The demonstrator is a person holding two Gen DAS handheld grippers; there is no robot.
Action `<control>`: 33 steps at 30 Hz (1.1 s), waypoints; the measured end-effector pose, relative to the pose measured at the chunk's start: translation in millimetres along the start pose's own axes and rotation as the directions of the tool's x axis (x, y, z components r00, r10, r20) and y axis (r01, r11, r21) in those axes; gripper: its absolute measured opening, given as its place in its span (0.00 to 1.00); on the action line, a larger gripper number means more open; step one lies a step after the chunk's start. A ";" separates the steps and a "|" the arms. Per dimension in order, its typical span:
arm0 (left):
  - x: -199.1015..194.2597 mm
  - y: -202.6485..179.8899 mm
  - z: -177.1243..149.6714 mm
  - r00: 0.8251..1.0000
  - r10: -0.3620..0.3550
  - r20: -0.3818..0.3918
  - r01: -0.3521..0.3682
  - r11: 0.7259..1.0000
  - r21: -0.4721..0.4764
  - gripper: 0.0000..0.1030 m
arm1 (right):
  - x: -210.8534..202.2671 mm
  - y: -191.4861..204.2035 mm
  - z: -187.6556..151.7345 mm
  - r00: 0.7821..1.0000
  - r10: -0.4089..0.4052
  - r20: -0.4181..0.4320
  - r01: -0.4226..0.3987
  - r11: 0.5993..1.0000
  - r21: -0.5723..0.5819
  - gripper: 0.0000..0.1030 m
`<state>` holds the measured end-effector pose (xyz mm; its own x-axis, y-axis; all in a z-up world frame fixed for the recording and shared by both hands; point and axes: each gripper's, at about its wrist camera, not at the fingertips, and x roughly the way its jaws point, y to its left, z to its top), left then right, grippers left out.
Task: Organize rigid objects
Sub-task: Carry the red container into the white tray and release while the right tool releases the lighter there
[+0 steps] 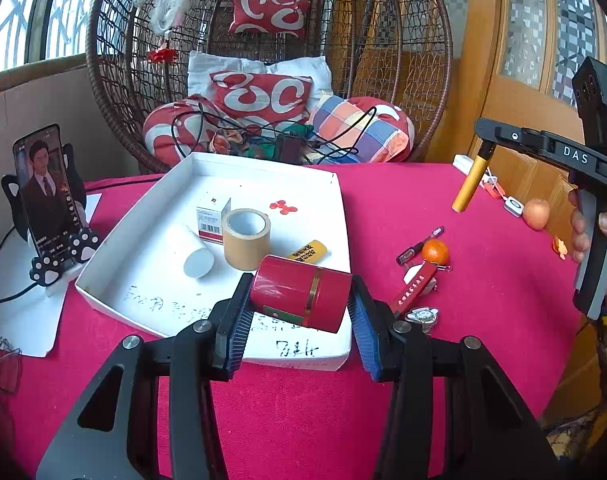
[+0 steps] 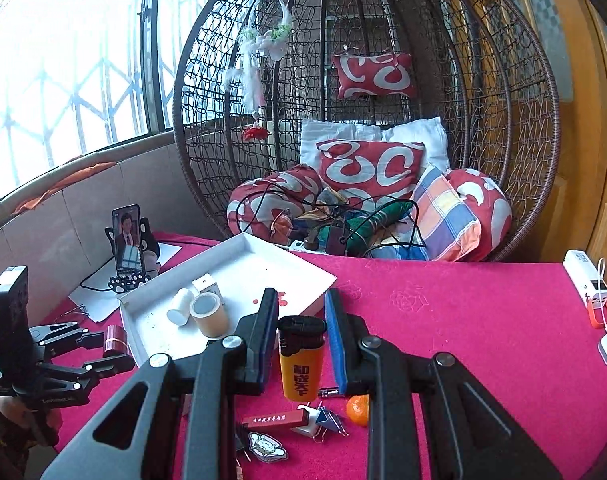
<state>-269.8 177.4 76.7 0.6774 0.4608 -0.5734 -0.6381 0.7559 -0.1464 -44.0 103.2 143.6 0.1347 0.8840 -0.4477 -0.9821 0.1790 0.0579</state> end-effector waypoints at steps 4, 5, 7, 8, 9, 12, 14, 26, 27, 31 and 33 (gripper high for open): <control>2.9 14.7 12.0 1.000 0.017 0.013 -0.017 0.999 -0.044 0.44 | 11.8 11.1 10.4 0.999 0.033 0.004 -0.033 0.999 -0.006 0.22; 4.4 18.6 15.9 1.000 0.021 0.015 -0.020 0.998 -0.059 0.44 | 15.4 12.8 12.5 0.999 0.041 0.003 -0.041 0.999 -0.007 0.22; 12.4 29.2 24.6 1.000 0.025 0.008 -0.025 0.995 -0.094 0.44 | 24.0 16.4 16.4 0.998 0.061 -0.001 -0.061 0.998 0.001 0.22; 17.0 34.4 28.9 0.999 0.037 0.004 -0.036 0.993 -0.115 0.44 | 29.5 18.6 17.8 0.998 0.070 -0.007 -0.070 0.998 0.004 0.22; 21.0 39.6 32.6 0.999 0.047 0.004 -0.046 0.990 -0.131 0.44 | 34.9 21.4 18.8 0.996 0.083 -0.012 -0.083 0.997 0.008 0.22; 33.9 54.9 45.5 0.997 0.080 0.018 -0.075 0.980 -0.185 0.44 | 50.4 28.8 17.8 0.989 0.140 -0.041 -0.138 0.990 0.036 0.22; 44.2 62.3 52.3 0.994 0.108 0.020 -0.101 0.971 -0.218 0.44 | 63.0 35.8 15.9 0.984 0.163 -0.065 -0.160 0.986 0.045 0.22; 95.0 94.3 34.1 0.990 0.115 -0.084 -0.139 0.917 -0.373 0.44 | 151.0 60.3 -13.6 0.951 0.172 -0.258 -0.157 0.985 0.078 0.23; 95.2 94.3 33.3 0.989 0.120 -0.091 -0.146 0.916 -0.373 0.44 | 155.9 58.4 -14.0 0.954 0.160 -0.252 -0.141 0.986 0.091 0.23; 86.9 92.3 32.2 0.985 0.155 -0.081 -0.173 0.920 -0.351 0.64 | 156.7 50.7 -11.2 0.972 0.117 -0.205 -0.092 0.988 0.127 0.55; 84.0 90.2 32.2 0.983 0.171 -0.068 -0.184 0.924 -0.336 0.91 | 146.1 47.5 -11.3 0.980 0.120 -0.162 -0.096 0.985 0.145 1.00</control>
<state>-258.6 299.3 41.3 0.5319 0.5509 -0.6431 -0.8371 0.4571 -0.3007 -72.5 235.9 70.9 -0.0068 0.8174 -0.5760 -0.9610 0.1538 0.2296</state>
